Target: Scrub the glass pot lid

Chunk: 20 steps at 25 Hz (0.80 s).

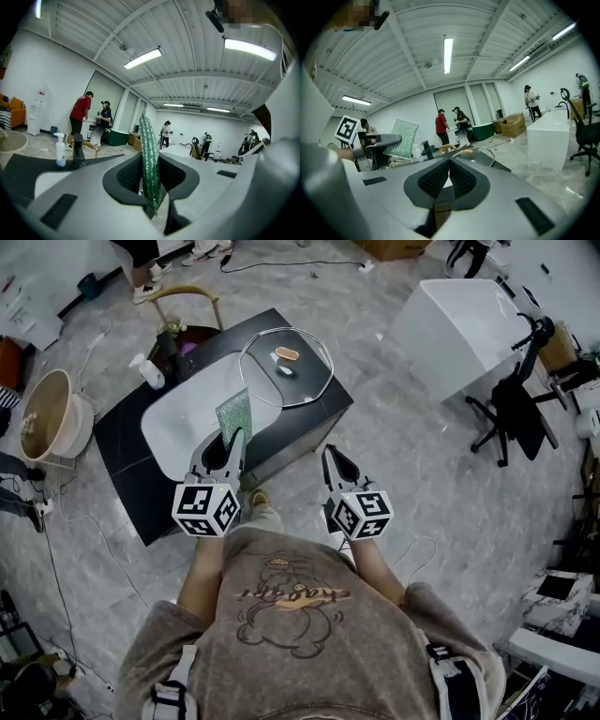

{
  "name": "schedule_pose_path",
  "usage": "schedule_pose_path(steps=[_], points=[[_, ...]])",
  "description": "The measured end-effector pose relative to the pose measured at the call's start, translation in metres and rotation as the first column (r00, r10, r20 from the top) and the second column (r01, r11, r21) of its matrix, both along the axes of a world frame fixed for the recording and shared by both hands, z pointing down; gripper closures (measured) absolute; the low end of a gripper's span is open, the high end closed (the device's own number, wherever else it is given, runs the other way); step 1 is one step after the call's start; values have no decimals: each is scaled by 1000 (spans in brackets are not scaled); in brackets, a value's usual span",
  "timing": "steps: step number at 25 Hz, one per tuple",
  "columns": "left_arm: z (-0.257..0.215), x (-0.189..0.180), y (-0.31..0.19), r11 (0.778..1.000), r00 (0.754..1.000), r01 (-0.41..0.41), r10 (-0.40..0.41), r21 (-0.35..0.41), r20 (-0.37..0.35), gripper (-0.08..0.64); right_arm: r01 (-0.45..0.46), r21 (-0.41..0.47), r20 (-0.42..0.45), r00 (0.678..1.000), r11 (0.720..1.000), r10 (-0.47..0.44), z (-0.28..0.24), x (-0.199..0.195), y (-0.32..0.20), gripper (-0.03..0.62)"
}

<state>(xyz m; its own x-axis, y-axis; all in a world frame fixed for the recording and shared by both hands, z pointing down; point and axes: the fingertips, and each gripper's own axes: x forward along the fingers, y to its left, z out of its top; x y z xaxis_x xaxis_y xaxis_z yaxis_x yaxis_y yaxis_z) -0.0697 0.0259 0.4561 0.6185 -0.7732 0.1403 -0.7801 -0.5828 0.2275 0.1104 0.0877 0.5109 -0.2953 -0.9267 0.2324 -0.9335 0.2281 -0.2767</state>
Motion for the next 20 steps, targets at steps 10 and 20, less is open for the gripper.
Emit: schedule_pose_path(steps=[10,20], points=[[-7,9,-98,996,996,-93,93,-6,-16,476,-25,1,-43,999,1000,25,-12,-12,-95,565],[-12,23,-130,993,992,-120,119,-23,-39,476,-26,-12,-70,997,1000,25,-17,-1,-129,565]])
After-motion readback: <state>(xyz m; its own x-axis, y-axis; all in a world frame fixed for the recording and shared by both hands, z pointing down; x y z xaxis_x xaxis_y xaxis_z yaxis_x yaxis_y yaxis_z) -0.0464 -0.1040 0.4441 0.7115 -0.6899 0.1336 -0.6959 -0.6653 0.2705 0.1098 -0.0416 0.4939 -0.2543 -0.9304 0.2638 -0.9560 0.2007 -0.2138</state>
